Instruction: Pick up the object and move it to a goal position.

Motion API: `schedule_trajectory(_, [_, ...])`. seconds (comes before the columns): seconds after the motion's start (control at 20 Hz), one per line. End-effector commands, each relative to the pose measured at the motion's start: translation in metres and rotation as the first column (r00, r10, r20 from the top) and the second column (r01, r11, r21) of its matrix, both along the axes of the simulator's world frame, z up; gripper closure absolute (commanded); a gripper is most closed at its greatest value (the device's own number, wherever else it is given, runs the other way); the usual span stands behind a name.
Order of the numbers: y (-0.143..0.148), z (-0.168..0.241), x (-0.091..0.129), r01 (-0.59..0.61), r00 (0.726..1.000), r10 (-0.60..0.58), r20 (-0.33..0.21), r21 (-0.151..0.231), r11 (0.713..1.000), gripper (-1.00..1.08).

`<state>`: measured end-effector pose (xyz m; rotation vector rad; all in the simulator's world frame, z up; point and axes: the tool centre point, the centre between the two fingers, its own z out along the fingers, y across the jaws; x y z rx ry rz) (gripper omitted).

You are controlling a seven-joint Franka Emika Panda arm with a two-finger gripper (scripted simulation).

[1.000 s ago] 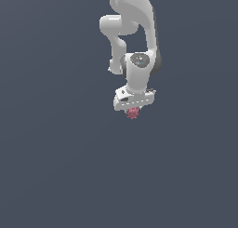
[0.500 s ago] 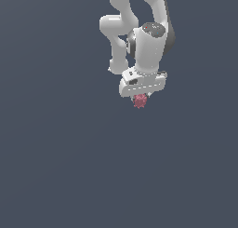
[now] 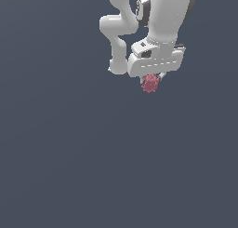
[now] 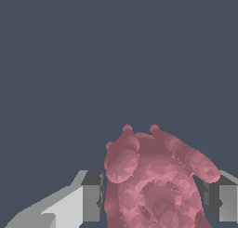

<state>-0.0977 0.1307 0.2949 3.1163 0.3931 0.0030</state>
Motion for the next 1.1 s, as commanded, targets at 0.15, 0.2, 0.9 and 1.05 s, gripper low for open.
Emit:
schedule_trajectory(0.15, [0.016, 0.056, -0.001, 0.0, 1.0, 0.0, -0.001, 0.0, 1.0, 1.08])
schedule_trajectory(0.2, [0.019, 0.066, -0.001, 0.0, 1.0, 0.0, -0.001, 0.0, 1.0, 1.08])
schedule_trajectory(0.9, [0.049, 0.167, 0.004, 0.001, 1.0, -0.001, -0.002, 0.0, 1.0, 1.08])
schedule_trajectory(1.05, [0.052, 0.176, 0.005, 0.001, 1.0, -0.001, -0.002, 0.0, 1.0, 1.08])
